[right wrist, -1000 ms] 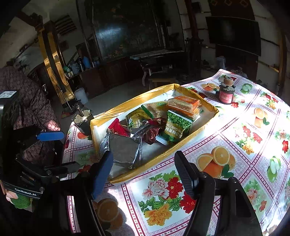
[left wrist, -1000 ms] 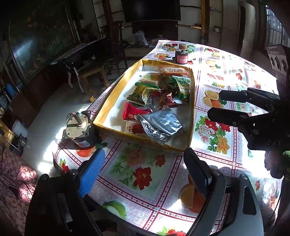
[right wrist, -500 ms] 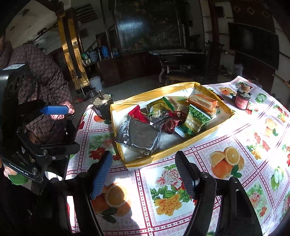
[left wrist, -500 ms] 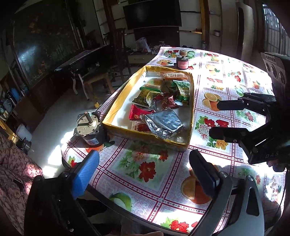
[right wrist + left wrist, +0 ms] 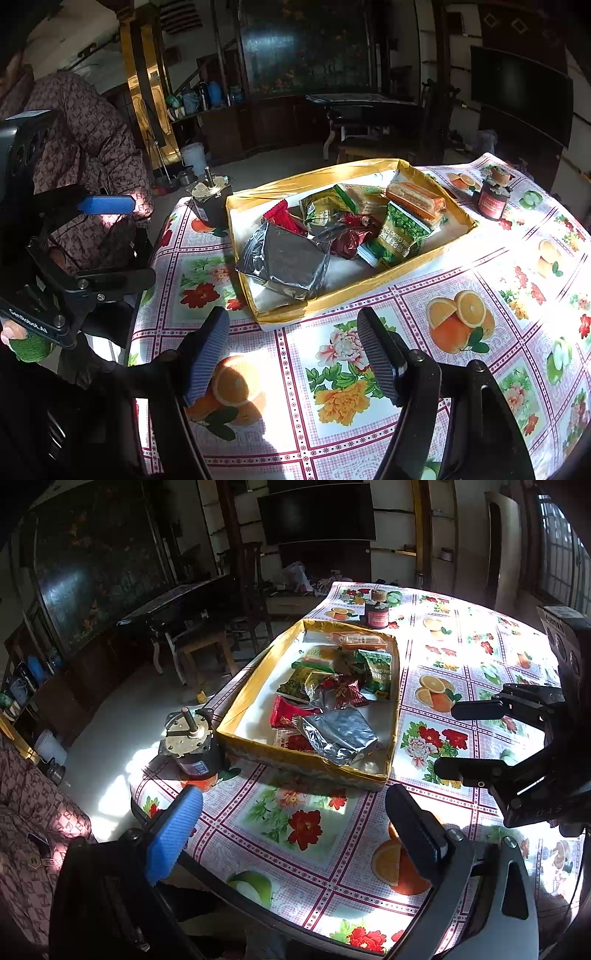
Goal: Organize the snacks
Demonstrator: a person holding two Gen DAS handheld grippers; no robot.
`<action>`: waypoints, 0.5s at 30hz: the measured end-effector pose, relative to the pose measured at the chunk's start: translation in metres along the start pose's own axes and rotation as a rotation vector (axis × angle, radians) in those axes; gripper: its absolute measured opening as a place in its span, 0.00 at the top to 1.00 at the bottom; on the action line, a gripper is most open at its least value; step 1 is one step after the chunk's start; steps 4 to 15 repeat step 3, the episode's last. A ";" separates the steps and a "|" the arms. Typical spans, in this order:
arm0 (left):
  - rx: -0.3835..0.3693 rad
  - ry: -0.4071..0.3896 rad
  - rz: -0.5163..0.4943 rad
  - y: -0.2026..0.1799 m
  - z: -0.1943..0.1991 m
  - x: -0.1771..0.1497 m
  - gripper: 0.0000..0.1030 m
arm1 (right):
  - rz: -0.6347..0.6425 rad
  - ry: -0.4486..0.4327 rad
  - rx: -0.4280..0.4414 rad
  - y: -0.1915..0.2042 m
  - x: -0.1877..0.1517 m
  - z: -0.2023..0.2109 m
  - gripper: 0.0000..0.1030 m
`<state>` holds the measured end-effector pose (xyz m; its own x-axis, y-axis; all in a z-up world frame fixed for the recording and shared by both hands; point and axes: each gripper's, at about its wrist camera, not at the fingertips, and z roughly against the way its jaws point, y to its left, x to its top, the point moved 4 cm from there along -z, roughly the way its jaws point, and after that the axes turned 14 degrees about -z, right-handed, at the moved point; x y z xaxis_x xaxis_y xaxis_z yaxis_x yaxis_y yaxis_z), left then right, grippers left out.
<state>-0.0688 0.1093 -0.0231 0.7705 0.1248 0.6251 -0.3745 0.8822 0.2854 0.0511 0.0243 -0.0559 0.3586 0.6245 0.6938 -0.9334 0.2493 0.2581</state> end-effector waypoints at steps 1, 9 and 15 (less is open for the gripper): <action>-0.004 -0.003 -0.001 0.000 0.000 0.001 0.04 | -0.002 0.003 -0.010 0.000 -0.003 0.001 0.30; -0.015 0.001 -0.003 -0.002 -0.001 0.003 0.04 | -0.010 0.005 -0.025 -0.002 -0.010 0.005 0.30; -0.015 0.001 -0.003 -0.002 -0.001 0.003 0.04 | -0.010 0.005 -0.025 -0.002 -0.010 0.005 0.30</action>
